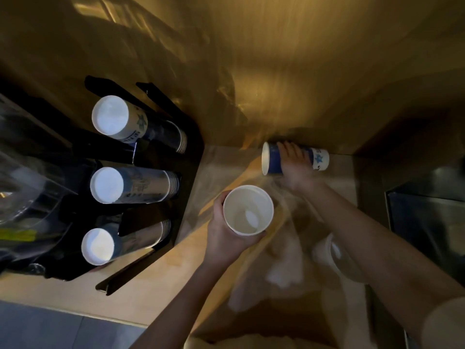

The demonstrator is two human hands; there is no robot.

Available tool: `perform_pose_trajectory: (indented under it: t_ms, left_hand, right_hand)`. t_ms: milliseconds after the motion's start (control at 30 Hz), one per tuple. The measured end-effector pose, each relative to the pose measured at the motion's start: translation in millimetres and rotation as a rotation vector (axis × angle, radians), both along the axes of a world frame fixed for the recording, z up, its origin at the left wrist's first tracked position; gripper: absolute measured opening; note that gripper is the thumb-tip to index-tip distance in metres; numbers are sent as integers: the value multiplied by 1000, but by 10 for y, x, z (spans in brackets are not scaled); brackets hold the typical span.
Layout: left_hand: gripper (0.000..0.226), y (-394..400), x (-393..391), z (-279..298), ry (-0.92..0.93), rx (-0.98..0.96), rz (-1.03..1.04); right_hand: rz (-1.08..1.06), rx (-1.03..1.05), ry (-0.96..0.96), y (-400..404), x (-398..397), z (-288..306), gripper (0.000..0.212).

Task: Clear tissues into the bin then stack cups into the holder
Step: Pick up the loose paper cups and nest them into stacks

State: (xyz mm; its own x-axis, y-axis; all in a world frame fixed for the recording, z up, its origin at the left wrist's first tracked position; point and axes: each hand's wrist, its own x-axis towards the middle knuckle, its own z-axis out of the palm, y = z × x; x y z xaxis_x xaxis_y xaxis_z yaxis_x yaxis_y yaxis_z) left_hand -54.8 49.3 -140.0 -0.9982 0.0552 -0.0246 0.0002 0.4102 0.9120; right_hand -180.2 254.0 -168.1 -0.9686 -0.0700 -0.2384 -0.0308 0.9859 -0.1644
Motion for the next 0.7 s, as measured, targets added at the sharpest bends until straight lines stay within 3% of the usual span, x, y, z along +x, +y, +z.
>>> perform_pose_trajectory:
  t_ms: [333,500,700]
  left_hand:
    - [94,60,39,-3,33,26,23]
    - [94,62,27,-29,16,28,18]
    - [93,56,31,-34,-4,25,5]
  right_hand:
    - [-31,-141,-73,-47,114,33,88]
    - [-176,-596,127,2,114,482,105]
    - [-198,-1044,465,-123,353,1352,98]
